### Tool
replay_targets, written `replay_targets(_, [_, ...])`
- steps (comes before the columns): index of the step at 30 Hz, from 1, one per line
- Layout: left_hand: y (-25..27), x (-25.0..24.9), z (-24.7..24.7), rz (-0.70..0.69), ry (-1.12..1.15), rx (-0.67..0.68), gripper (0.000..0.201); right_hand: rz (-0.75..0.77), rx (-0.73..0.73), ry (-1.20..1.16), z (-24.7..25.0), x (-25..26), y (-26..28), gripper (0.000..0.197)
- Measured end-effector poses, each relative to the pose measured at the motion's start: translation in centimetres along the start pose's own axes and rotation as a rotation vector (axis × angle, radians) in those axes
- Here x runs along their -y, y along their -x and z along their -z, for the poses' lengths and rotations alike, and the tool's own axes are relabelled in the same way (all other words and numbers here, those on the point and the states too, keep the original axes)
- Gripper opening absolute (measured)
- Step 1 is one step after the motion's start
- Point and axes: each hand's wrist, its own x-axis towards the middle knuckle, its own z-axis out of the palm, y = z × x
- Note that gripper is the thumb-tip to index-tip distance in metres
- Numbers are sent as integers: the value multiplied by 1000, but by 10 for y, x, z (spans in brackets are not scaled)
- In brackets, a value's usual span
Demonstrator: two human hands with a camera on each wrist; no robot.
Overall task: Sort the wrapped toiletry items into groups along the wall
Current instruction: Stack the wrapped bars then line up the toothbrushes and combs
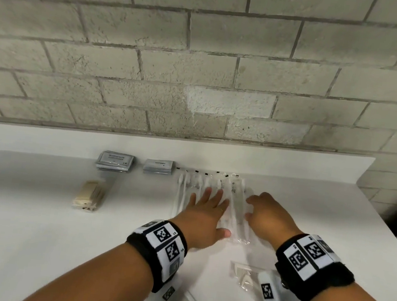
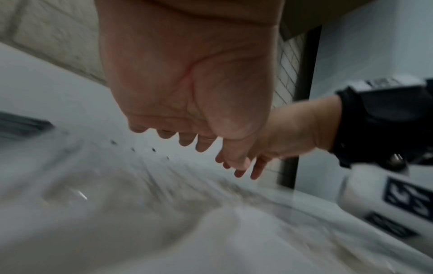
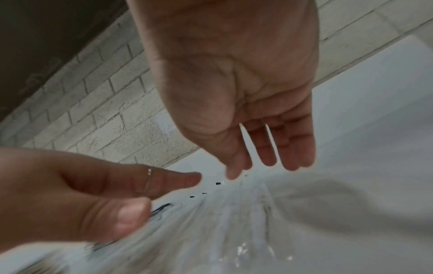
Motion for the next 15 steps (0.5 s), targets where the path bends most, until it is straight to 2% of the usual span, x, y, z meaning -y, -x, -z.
replay_targets(2, [6, 20, 9, 81, -45, 18, 83, 95, 70, -21, -3, 1, 1, 68])
replay_targets(5, [16, 50, 12, 184, -76, 153, 100, 194, 250, 37, -8, 10, 2, 92])
replay_targets(8, [20, 62, 3, 189, -30, 246, 105, 219, 331, 116, -15, 16, -3, 94])
replay_targets(15, [11, 58, -10, 162, 14, 237, 102, 203, 366, 151, -23, 18, -12, 91])
